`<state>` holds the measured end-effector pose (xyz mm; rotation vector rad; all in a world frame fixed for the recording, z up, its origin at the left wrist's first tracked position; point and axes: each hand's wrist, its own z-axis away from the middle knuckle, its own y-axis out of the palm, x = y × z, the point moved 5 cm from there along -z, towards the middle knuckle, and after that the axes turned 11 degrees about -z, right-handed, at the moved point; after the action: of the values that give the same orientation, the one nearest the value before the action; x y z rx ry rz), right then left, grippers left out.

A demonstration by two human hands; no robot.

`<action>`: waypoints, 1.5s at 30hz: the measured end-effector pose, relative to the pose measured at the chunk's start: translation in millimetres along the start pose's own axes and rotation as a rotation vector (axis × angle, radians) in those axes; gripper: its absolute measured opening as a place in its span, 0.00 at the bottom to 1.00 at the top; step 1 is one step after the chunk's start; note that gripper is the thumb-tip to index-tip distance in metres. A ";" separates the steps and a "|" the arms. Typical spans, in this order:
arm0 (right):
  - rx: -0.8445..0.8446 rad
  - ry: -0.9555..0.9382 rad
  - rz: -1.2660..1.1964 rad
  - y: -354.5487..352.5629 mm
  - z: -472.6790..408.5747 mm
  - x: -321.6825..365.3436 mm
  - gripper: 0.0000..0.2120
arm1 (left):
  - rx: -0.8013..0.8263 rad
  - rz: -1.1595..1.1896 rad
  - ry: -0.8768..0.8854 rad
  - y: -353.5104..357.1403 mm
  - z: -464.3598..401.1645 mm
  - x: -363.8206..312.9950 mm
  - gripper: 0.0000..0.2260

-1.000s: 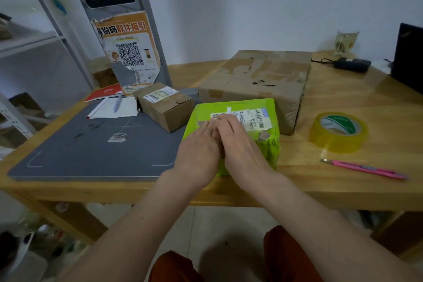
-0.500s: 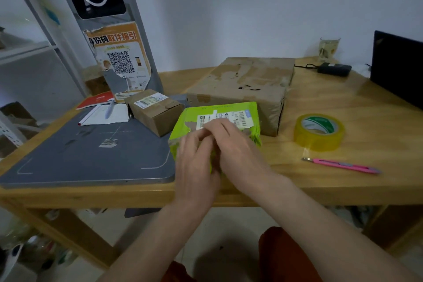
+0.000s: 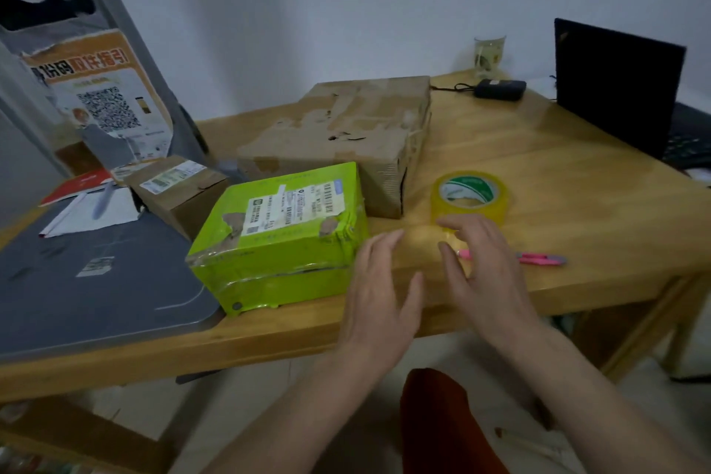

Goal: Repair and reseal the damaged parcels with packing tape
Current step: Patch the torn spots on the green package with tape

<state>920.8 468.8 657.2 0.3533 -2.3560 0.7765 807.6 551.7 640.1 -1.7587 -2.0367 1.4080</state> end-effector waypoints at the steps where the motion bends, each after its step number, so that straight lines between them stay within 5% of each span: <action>1: 0.005 0.053 0.022 -4.0 -1.5 -11.9 0.13 | 0.040 -0.013 -0.057 11.7 -8.2 0.9 0.25; 7: 0.048 0.201 0.130 -18.2 -8.4 -57.7 0.15 | 0.236 0.077 -0.499 67.3 -58.5 5.3 0.37; 10: 0.065 0.172 0.196 -19.3 -18.5 -65.0 0.15 | 0.195 0.091 -0.606 81.1 -65.4 13.4 0.29; 13: 0.107 0.080 0.320 -16.5 -34.2 -66.1 0.17 | 0.079 0.125 -0.588 80.7 -65.8 17.0 0.10; 15: 0.213 0.062 0.424 -12.5 -45.8 -69.8 0.20 | 0.049 0.161 -0.588 78.1 -63.7 18.3 0.06; 19: 0.454 0.134 0.509 -14.7 -58.8 -86.8 0.25 | 0.062 0.190 -0.574 73.9 -59.2 15.5 0.06; 27: 0.459 0.175 0.600 -24.6 -87.8 -95.2 0.21 | 0.062 0.141 -0.402 68.1 -43.0 -6.4 0.07; 34: 0.591 0.230 0.480 -19.4 -81.9 -97.9 0.19 | 0.002 0.186 -0.572 58.0 -42.7 25.8 0.08; 42: 0.534 0.314 0.386 -16.9 -82.5 -100.4 0.23 | 0.011 0.179 -0.550 64.4 -34.4 17.9 0.09; 45: 0.443 0.160 0.453 -18.3 -74.2 -91.1 0.22 | -0.019 0.162 -0.581 59.9 -32.5 29.6 0.10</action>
<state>1034.1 504.5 654.1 -0.0723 -2.1189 1.4896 861.1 588.5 603.9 -1.6922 -2.1883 2.1637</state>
